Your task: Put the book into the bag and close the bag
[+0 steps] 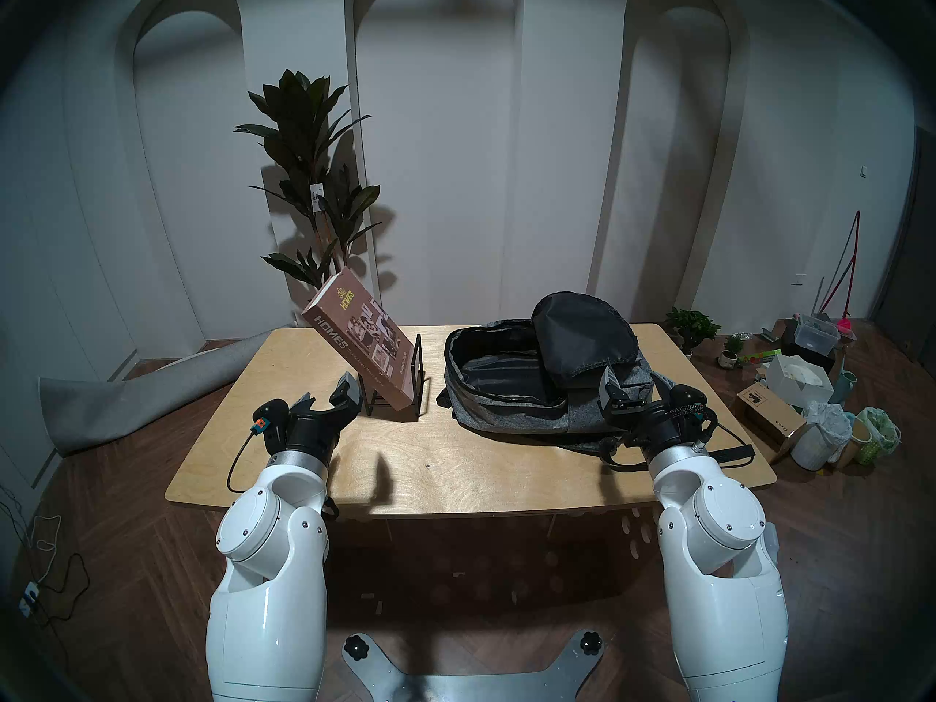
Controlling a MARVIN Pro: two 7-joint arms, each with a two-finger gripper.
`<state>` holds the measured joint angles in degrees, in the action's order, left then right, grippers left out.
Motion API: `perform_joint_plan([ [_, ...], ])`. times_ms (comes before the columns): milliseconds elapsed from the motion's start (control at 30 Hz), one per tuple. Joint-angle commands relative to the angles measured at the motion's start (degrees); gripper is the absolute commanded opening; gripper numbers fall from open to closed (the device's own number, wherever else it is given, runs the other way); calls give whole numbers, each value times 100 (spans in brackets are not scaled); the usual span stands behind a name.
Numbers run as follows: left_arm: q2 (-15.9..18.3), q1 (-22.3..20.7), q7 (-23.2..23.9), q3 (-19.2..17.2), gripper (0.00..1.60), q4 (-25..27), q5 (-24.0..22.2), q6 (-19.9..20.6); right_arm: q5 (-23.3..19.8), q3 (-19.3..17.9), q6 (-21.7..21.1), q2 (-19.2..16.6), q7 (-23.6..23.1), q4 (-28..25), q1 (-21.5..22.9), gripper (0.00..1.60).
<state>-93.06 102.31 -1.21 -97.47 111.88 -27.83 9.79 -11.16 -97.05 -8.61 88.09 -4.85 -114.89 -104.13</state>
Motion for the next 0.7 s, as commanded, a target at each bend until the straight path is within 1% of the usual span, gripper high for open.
perform_joint_plan([
  [0,182,-654,5,-12,160,-120,95,-115,-108,-100,69,-14,-36,-72,229,160],
  [167,310,-774,118,-28,160,-324,82,-128,-191,-143,72,-20,-88,-92,222,160],
  [233,374,-824,244,-76,160,-456,-7,-126,-257,-178,76,-16,-122,-136,182,160],
  [300,382,-838,254,-83,160,-482,-6,-134,-256,-179,91,-19,-129,-148,165,160],
  [367,452,-942,347,-90,160,-616,31,-205,-246,-169,123,-30,-156,-177,110,160],
  [667,543,-1172,533,-118,160,-776,-32,-258,-232,-154,111,-18,-147,-228,53,160],
])
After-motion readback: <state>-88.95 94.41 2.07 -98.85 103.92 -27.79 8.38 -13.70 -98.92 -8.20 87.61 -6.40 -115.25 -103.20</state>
